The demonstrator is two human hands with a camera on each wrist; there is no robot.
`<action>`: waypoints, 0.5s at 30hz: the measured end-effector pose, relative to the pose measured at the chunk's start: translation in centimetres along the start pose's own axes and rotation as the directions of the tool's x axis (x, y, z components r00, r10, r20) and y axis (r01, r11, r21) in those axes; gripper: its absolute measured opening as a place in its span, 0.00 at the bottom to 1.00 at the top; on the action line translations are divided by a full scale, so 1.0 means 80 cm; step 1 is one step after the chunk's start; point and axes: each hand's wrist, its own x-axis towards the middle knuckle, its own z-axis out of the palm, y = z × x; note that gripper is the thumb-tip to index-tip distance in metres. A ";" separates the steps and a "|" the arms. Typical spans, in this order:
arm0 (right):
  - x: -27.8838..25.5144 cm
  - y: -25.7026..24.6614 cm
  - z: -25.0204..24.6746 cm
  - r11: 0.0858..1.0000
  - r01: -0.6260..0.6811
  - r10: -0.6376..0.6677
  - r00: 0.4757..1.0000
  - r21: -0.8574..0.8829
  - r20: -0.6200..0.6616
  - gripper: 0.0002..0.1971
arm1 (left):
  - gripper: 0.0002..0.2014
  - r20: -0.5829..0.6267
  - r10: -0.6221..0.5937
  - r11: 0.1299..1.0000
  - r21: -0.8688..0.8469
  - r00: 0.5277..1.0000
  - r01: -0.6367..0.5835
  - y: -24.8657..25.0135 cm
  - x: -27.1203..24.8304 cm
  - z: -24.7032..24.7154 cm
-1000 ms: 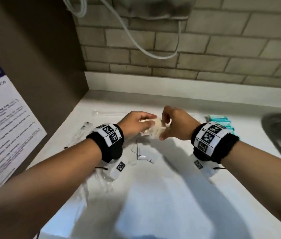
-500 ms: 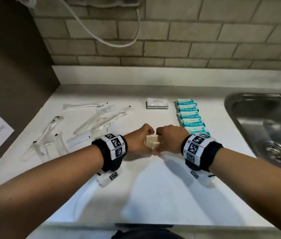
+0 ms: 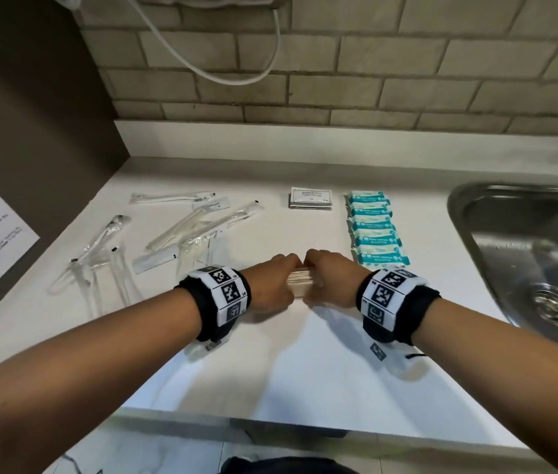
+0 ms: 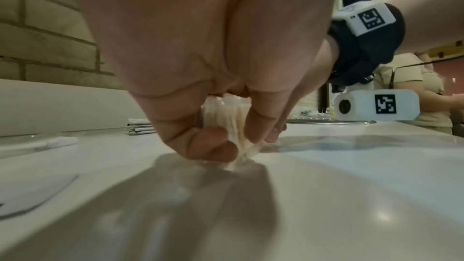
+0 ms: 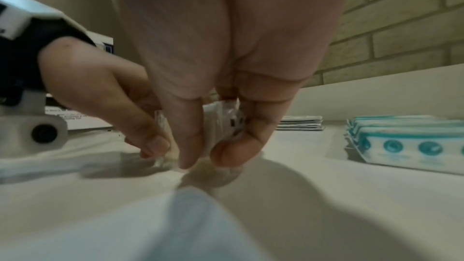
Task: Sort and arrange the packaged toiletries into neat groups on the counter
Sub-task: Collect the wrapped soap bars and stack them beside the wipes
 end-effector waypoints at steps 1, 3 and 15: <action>0.001 0.000 0.001 1.000 -0.011 0.011 1.000 0.019 -0.008 0.21 | 0.26 -0.014 -0.006 1.000 -0.015 1.000 0.006 0.000 0.000 0.003; 0.002 0.000 0.004 0.999 -0.034 0.035 0.999 0.027 -0.015 0.22 | 0.29 -0.027 -0.019 0.999 -0.027 0.999 0.019 0.000 -0.002 0.006; 0.004 0.002 0.003 1.000 0.009 -0.009 1.000 -0.002 -0.019 0.12 | 0.14 -0.081 -0.015 1.000 -0.006 0.997 0.015 -0.016 0.002 0.005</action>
